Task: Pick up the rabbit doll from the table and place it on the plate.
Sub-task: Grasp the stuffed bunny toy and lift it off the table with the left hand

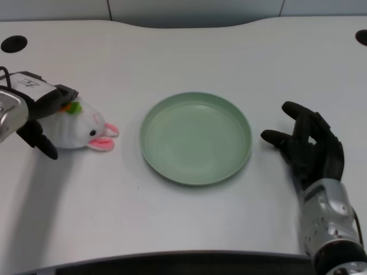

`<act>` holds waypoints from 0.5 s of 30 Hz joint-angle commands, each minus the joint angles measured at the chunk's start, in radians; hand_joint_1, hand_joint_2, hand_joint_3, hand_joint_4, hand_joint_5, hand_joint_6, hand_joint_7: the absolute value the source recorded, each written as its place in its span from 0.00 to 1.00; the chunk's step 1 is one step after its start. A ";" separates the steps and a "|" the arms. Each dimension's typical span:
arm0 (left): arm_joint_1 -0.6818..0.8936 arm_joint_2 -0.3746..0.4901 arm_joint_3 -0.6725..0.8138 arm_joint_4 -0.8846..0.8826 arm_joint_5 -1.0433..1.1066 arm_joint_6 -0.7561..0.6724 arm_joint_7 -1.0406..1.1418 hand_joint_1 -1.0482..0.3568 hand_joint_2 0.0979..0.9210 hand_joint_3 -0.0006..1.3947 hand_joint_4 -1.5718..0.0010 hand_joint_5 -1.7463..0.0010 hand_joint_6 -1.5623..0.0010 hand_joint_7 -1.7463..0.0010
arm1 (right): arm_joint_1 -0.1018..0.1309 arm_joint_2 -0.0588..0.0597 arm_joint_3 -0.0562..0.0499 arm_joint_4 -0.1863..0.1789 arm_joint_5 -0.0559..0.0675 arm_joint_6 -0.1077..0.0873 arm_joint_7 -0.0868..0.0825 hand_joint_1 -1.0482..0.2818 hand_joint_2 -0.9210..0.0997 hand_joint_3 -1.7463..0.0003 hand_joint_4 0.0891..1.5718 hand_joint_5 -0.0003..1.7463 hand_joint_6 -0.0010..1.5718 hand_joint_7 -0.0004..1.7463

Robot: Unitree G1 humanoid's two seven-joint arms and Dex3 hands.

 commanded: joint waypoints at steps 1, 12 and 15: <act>-0.036 -0.013 -0.016 0.040 -0.002 -0.010 0.024 0.00 0.94 0.00 1.00 1.00 0.99 1.00 | 0.013 0.007 -0.005 0.006 0.007 0.003 0.002 0.47 0.00 0.69 0.33 0.65 0.32 0.53; -0.090 -0.068 -0.084 0.175 0.033 -0.015 0.225 0.01 0.95 0.00 0.98 0.99 0.97 0.99 | 0.018 0.002 0.003 -0.005 0.000 0.011 0.005 0.46 0.00 0.67 0.33 0.66 0.31 0.54; -0.103 -0.079 -0.095 0.202 0.032 -0.010 0.241 0.03 0.94 0.00 0.98 0.99 0.96 0.99 | 0.018 0.001 0.001 0.000 0.001 0.008 0.003 0.47 0.00 0.68 0.33 0.66 0.31 0.54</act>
